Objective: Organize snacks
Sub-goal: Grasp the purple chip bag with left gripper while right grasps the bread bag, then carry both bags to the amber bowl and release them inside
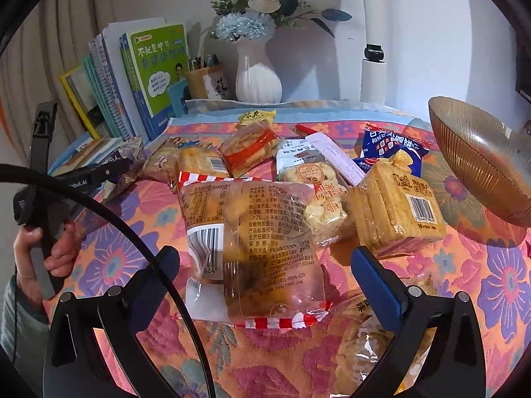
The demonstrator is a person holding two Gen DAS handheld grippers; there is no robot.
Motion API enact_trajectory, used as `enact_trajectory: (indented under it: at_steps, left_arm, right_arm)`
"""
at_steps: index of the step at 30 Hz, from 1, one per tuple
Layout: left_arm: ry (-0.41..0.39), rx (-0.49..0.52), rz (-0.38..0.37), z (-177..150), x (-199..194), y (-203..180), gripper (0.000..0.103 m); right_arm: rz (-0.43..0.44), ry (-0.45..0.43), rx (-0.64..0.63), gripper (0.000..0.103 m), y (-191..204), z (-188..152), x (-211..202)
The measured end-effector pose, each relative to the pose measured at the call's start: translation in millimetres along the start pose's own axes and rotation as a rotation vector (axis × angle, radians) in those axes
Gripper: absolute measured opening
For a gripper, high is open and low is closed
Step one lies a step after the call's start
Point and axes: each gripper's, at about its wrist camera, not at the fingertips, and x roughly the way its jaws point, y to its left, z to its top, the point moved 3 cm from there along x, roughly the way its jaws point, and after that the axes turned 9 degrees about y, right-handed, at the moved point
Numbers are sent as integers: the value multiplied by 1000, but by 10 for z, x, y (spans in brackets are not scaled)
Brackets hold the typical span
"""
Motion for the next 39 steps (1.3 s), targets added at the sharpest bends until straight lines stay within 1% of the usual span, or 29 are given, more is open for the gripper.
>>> enact_trajectory:
  at_steps: [5,7,9,10,11,12,13,14,15,16,17,18,19,22,25,27,29,30,32,34,37,39]
  left_arm:
    - [10,10,12,3,22,-23,103]
    - [20,15,13,9,45,-23,103]
    - [52,20,28,17,110,-34,102]
    - [88,23,37,25,180,-41,100]
    - [122,21,48,24,243,-40,87]
    - [138,17,70,34,283,-26,73]
    - [151,10,90,27,311,-14,67]
    - [150,8,85,26,309,-7,64]
    - [139,8,78,26,285,-2,55]
    - [114,13,73,20,237,-10,51]
    - [100,21,79,14,203,-25,41]
    - [91,26,92,4,176,-36,38]
    - [83,30,109,-8,142,-52,38]
    - [56,25,106,-58,-40,-89,36]
    - [11,21,82,-105,-337,-149,34]
    - [-16,27,68,-113,-532,-226,33]
    - [-36,44,60,-96,-690,-335,32]
    - [-44,38,38,-88,-754,-369,32]
    - [-57,24,-30,-53,-919,-446,32]
    - [-72,28,-52,10,-996,-522,32]
    - [-97,41,-85,96,-1128,-720,32]
    - [-116,68,-112,157,-1225,-912,32]
  right_arm:
    - [13,-3,-7,103,4,1,-14]
    - [24,12,-22,103,44,6,14]
    - [9,44,-40,103,94,25,86]
    - [-1,58,-46,102,112,31,120]
    - [-9,75,-59,97,143,38,162]
    - [-20,85,-69,92,169,31,187]
    - [-32,88,-76,89,184,30,199]
    - [-43,75,-86,88,206,24,181]
    - [-43,65,-96,87,221,14,159]
    - [-41,51,-100,77,228,3,131]
    - [-27,42,-103,75,230,-8,103]
    - [-16,38,-104,74,236,-20,89]
    - [5,31,-105,61,235,-31,60]
    - [20,5,-99,61,198,-46,-45]
    - [73,-26,-84,61,140,-79,-206]
    - [127,-53,-59,61,73,-82,-330]
    - [150,-64,-40,61,7,-64,-405]
    - [153,-71,-35,61,-26,-52,-447]
    - [163,-92,-24,61,-105,-41,-570]
    - [167,-112,-14,61,-162,-31,-679]
    - [152,-150,7,61,-293,-3,-856]
    - [144,-175,35,61,-435,11,-1006]
